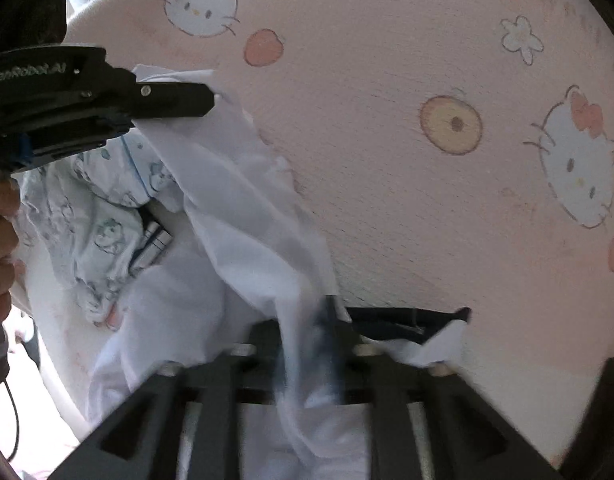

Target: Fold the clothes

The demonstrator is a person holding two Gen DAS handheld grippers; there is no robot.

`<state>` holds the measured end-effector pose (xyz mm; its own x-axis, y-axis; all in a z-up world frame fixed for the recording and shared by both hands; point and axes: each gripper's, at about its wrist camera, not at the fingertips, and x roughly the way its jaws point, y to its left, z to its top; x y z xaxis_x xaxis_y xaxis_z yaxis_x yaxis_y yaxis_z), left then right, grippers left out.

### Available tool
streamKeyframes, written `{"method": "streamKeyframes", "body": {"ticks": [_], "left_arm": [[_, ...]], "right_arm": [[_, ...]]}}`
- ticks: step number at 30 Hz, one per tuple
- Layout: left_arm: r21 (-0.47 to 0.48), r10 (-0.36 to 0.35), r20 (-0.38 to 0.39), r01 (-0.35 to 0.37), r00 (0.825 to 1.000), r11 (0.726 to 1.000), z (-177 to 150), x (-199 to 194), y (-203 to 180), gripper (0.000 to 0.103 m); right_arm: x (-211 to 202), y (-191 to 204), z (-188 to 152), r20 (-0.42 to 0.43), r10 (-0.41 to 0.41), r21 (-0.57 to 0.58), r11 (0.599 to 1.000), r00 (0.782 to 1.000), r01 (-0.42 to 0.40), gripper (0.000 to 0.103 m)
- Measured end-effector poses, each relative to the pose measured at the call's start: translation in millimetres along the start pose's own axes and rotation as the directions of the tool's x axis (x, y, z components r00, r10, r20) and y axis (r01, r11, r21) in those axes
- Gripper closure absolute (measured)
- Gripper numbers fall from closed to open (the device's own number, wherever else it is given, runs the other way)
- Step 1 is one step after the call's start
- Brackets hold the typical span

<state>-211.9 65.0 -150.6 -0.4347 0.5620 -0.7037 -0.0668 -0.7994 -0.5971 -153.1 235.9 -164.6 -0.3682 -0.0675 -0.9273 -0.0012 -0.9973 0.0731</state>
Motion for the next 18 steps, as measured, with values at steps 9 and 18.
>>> {"method": "streamKeyframes", "body": {"ticks": [9,18], "left_arm": [[-0.017,0.005,-0.015,-0.005,1.0,1.0,3,9,10,0.099],[0.025,-0.023,-0.037,0.024,0.999,0.999,10,24,-9,0.099]], "right_arm": [[23,8,18,0.011,-0.048,-0.052,0.997,0.999,0.048,0.055],[12,-11,27,0.031,-0.189,-0.02,0.982,0.981,0.19,0.096]]}}
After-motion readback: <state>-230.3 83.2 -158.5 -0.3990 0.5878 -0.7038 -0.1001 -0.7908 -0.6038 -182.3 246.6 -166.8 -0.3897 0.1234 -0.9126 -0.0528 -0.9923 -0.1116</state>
